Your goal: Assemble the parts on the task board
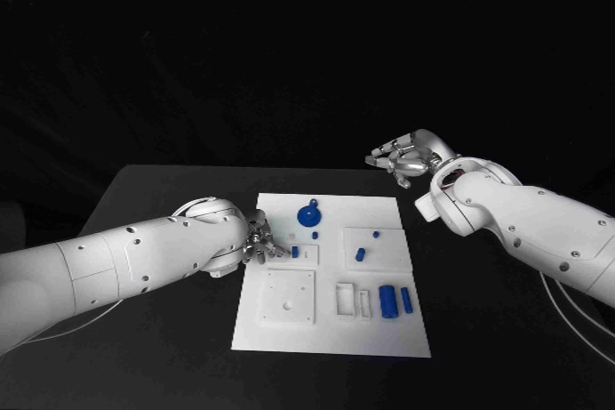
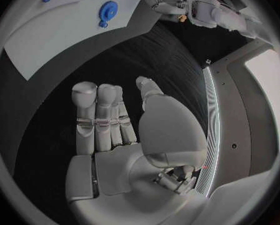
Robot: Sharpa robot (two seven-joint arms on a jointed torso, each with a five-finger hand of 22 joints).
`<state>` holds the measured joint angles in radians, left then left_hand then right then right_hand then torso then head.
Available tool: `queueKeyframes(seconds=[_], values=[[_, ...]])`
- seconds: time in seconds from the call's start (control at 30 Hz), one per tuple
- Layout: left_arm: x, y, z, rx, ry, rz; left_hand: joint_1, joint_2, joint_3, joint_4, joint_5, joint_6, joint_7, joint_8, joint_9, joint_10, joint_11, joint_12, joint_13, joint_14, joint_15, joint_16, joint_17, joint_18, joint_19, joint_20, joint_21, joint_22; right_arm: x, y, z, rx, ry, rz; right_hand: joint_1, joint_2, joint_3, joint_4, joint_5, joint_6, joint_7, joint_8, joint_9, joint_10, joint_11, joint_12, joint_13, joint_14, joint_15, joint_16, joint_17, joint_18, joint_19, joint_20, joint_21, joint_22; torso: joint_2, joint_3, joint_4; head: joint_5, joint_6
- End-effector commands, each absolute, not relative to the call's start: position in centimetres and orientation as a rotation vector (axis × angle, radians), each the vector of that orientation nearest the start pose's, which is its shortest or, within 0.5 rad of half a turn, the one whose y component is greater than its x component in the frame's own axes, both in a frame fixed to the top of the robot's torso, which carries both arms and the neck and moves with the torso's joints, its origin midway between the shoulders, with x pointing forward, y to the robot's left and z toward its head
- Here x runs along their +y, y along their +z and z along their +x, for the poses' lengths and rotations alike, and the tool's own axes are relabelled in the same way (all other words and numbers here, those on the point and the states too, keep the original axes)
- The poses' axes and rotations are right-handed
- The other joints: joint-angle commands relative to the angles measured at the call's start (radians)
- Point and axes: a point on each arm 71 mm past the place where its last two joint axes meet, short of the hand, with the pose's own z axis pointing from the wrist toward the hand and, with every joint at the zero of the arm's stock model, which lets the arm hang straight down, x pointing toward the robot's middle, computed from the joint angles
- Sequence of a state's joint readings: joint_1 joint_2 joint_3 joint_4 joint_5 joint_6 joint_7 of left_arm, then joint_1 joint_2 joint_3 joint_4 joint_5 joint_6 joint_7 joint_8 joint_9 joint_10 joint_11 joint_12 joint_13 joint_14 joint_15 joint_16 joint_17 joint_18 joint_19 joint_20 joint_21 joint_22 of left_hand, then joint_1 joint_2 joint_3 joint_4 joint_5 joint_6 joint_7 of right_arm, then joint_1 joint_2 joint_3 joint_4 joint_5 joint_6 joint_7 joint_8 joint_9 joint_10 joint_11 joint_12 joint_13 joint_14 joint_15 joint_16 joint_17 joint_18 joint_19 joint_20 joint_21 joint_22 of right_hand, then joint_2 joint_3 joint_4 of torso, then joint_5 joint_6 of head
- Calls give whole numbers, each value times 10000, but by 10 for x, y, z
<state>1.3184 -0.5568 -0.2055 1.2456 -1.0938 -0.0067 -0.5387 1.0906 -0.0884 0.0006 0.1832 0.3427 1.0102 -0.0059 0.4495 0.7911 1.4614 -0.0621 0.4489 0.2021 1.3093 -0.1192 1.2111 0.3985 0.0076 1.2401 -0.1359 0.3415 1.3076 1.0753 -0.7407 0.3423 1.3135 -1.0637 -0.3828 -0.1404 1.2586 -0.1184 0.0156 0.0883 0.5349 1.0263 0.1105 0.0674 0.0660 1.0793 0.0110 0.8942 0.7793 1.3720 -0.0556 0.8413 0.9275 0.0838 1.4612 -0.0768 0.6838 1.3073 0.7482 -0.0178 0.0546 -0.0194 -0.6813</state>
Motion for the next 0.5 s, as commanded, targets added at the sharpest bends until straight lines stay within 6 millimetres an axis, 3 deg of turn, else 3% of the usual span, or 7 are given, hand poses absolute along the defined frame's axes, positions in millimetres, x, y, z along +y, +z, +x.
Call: queueKeyframes(seconds=[0.03,0.27,0.4,0.5], values=[[166,-238,524,22370,-2350,-1480,44,-107,-10,-3,-40,-45,74,19,8,85,47,40,3,-12,69,-40,-16,-76,24,59,-57,180,-243,-135,547,14855,8137,5497,-62,-31,-41,-16,35,-78,14,-47,-12,39,-11,-6,-5,3,-38,-41,-2,98,86,-16,19,823,-11,1,4,-15,-18],[168,-235,521,22252,-2755,-1562,71,-392,-55,-30,-65,-202,142,-59,-48,-19,80,26,-5,-72,107,-61,-29,-76,-24,90,-110,174,-243,-136,547,14883,8122,5512,-62,-31,-41,-16,35,-78,14,-47,-12,39,-11,-6,-5,3,-38,-41,-2,98,86,-16,19,823,-21,-4,13,-21,5],[168,-232,520,21996,-3039,-1605,127,-606,-171,39,-100,-328,259,-277,-802,-196,121,117,17,-119,153,-35,-23,-70,-22,121,-172,178,-244,-137,547,14901,8115,5519,-62,-31,-41,-16,35,-78,14,-47,-12,39,-11,-6,-5,3,-38,-41,-2,98,86,-16,19,823,-13,-2,10,-17,41],[168,-229,519,21871,-3390,-1716,293,-453,-118,-32,-12,-507,388,-540,-1356,-459,226,-71,-100,-142,212,-73,-42,-51,-39,159,-218,169,-244,-137,547,14915,8112,5524,-62,-31,-41,-16,35,-78,14,-47,-12,39,-11,-6,-5,3,-38,-41,-2,98,86,-16,19,823,-8,11,-1,-8,81]])
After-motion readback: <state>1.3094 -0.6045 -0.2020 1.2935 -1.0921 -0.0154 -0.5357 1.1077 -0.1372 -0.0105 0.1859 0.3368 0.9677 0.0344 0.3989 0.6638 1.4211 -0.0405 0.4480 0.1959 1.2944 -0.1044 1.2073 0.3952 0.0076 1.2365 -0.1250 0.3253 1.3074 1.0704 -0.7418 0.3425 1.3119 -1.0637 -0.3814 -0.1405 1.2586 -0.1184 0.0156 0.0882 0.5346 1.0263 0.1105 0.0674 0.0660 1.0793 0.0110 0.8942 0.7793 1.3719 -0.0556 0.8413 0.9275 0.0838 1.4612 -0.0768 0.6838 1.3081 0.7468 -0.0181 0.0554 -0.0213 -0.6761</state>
